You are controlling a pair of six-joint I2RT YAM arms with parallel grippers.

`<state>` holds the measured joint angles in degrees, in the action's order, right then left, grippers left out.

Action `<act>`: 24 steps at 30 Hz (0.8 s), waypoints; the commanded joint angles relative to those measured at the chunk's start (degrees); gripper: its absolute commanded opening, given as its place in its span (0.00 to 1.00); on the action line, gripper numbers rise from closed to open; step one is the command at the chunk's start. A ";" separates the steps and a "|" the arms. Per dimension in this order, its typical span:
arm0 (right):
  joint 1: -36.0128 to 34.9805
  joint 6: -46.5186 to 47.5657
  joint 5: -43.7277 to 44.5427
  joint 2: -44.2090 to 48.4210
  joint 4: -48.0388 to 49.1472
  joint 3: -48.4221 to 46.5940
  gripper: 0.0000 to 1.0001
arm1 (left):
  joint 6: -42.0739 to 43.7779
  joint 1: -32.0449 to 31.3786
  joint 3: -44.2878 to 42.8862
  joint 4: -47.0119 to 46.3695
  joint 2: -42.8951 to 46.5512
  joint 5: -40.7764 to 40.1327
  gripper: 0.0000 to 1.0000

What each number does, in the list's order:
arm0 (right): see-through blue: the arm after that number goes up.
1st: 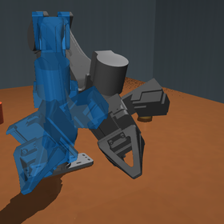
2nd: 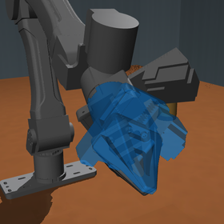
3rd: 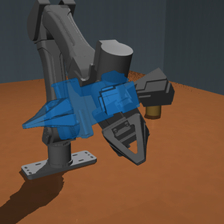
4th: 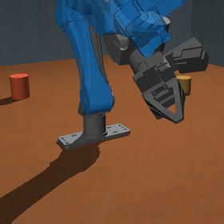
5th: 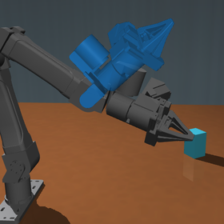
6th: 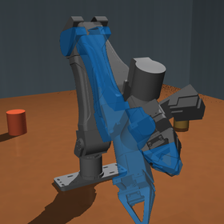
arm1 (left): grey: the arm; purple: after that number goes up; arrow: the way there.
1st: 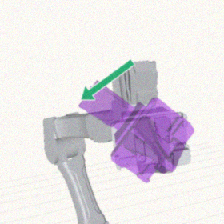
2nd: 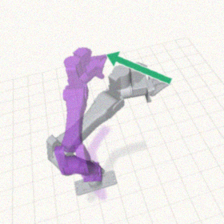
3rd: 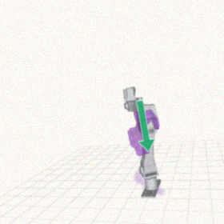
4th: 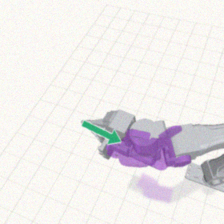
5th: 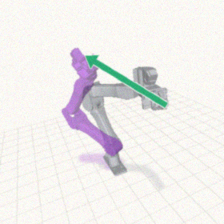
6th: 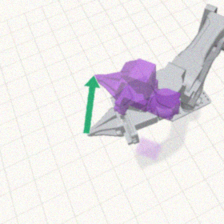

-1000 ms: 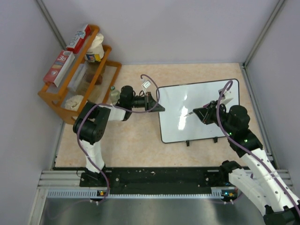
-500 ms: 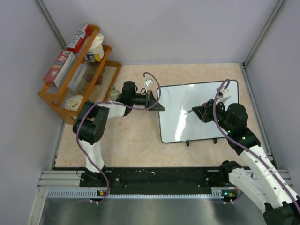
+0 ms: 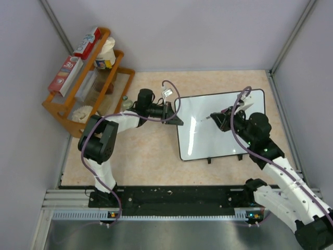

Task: Write a sentence on the whiteboard
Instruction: Hold the whiteboard on the whiteboard stand.

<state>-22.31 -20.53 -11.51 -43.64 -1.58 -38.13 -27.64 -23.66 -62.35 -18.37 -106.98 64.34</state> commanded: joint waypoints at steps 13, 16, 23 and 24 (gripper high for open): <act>-2.92 3.31 6.23 -5.23 14.94 -1.42 0.00 | 3.46 -3.94 -3.92 6.68 -0.42 0.35 0.00; -3.71 4.10 7.64 -5.84 17.40 -0.90 0.00 | 4.08 -3.94 -4.18 7.82 -0.34 0.00 0.00; -5.20 5.24 9.75 -9.26 20.57 -2.12 0.00 | 4.35 -3.94 -5.06 9.05 -0.69 0.09 0.00; -5.29 5.15 9.92 -9.79 20.74 -2.30 0.00 | 4.35 -3.85 -5.15 9.14 -0.77 0.09 0.00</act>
<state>-26.57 -16.51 -3.22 -51.46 14.41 -38.24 -26.39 -26.04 -66.00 -11.99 -107.00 63.13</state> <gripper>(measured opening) 0.127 0.069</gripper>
